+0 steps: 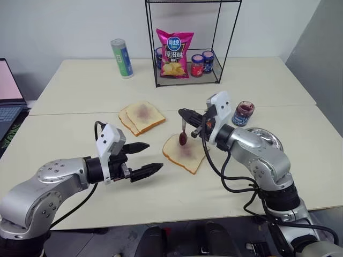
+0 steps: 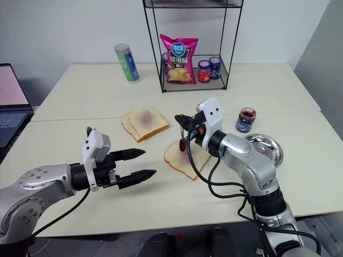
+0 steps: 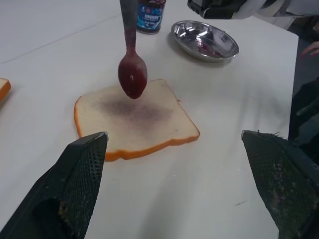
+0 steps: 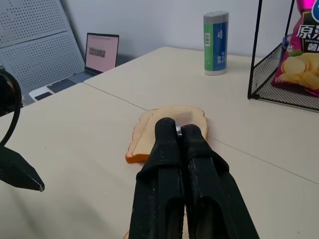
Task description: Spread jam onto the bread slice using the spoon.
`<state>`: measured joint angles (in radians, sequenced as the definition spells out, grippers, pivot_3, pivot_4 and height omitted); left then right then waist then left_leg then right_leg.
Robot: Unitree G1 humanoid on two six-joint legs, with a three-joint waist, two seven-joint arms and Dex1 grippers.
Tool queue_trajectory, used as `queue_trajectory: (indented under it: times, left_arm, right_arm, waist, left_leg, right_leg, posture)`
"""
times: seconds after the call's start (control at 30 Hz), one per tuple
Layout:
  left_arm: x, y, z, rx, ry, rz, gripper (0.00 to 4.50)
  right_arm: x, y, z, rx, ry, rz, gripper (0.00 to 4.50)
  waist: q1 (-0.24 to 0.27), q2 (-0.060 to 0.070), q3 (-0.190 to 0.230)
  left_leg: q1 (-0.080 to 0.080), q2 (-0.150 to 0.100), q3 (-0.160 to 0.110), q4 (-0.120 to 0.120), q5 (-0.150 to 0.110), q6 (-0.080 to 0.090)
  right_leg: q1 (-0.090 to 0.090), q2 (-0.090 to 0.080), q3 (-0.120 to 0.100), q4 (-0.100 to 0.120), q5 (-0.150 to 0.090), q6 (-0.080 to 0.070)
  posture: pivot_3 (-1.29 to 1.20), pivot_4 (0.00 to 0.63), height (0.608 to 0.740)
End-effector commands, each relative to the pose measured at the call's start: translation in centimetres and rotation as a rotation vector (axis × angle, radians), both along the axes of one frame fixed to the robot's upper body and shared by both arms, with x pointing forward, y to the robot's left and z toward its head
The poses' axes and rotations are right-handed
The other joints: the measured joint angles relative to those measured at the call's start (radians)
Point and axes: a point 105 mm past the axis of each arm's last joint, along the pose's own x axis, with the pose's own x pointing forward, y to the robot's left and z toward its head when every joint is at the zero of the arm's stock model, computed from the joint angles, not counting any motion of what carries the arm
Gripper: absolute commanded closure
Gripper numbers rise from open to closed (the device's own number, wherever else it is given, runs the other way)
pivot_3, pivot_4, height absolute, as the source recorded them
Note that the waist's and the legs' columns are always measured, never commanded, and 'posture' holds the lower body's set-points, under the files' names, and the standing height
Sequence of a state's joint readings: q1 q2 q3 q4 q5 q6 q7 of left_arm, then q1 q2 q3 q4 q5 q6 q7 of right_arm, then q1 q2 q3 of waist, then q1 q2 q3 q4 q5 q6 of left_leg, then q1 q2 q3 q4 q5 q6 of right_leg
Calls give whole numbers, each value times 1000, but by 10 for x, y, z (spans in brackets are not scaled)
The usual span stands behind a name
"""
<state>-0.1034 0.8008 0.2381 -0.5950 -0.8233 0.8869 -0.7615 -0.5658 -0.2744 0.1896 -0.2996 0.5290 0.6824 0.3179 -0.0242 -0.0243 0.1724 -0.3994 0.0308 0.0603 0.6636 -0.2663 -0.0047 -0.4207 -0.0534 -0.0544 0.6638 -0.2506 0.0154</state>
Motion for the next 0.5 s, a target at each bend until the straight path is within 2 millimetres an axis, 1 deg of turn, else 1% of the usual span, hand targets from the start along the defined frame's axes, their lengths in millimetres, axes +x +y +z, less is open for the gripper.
queue_trajectory:
  times: [0.03, 0.5]
  left_arm:
    - [-1, -2, 6, 5, -30, -11, 0]
    - [-4, -5, 5, -6, -27, -7, 0]
  right_arm:
    - [-6, 2, 13, 25, -61, 21, 4465]
    - [-8, 6, 11, 26, -56, 36, 4465]
  waist:
    - [0, 0, 0]
    - [0, 0, 0]
  left_leg:
    - [0, 0, 0, 0, 0, 0]
    - [0, 0, 0, 0, 0, 0]
  right_leg:
    - [0, 0, 0, 0, 0, 0]
    - [0, 0, 0, 0, 0, 0]
  posture:
    - [0, 150, 740]
    - [0, 150, 740]
